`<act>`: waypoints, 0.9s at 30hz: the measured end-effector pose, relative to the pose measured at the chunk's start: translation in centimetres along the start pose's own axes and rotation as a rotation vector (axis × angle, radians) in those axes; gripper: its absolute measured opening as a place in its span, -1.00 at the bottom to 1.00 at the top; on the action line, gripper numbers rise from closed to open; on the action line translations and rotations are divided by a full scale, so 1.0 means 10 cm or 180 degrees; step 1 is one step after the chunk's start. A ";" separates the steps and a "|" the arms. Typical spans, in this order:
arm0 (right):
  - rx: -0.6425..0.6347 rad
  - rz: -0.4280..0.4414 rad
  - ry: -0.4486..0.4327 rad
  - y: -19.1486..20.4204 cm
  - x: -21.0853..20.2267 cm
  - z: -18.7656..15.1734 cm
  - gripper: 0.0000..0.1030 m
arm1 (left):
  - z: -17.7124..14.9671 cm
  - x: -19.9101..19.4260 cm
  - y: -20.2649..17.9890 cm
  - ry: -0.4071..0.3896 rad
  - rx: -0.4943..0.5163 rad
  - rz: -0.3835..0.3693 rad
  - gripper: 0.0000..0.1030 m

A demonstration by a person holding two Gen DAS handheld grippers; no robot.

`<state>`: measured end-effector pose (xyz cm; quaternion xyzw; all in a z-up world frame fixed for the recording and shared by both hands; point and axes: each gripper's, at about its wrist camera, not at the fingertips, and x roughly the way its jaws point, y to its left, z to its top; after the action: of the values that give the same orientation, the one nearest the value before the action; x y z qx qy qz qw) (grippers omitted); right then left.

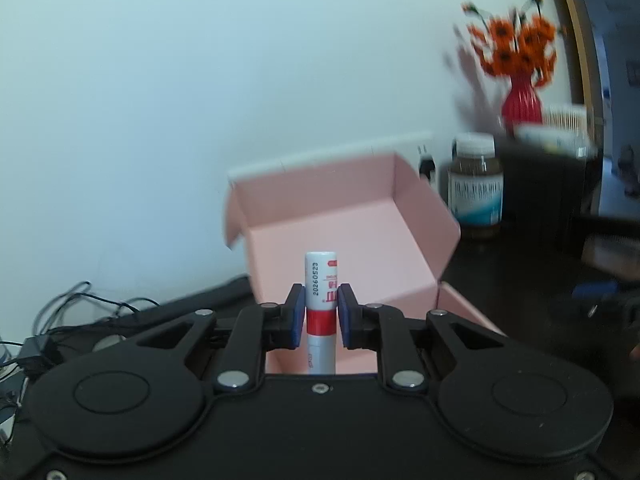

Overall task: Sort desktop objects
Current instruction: 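Lift the lip balm and carry it into the pink box with the left gripper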

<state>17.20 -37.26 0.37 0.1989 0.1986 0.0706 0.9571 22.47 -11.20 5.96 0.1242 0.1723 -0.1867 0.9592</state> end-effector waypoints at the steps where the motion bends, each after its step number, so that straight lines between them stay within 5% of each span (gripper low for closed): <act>1: 0.0018 0.0003 -0.0003 -0.01 0.00 0.00 0.99 | -0.02 0.07 -0.03 0.0057 0.0032 -0.0004 -0.65; 10: 0.0028 0.0016 0.0051 -0.03 0.02 0.00 0.99 | -0.17 0.54 -0.08 0.0614 0.0247 0.0000 -0.65; 27: 0.0031 0.0041 0.0052 -0.03 0.03 0.00 0.99 | -0.23 0.91 -0.04 0.1211 0.0291 0.0056 -0.65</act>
<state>17.51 -37.51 0.14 0.2043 0.2055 0.0774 0.9540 29.57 -13.68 0.37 0.2022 0.3407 -0.1591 0.9043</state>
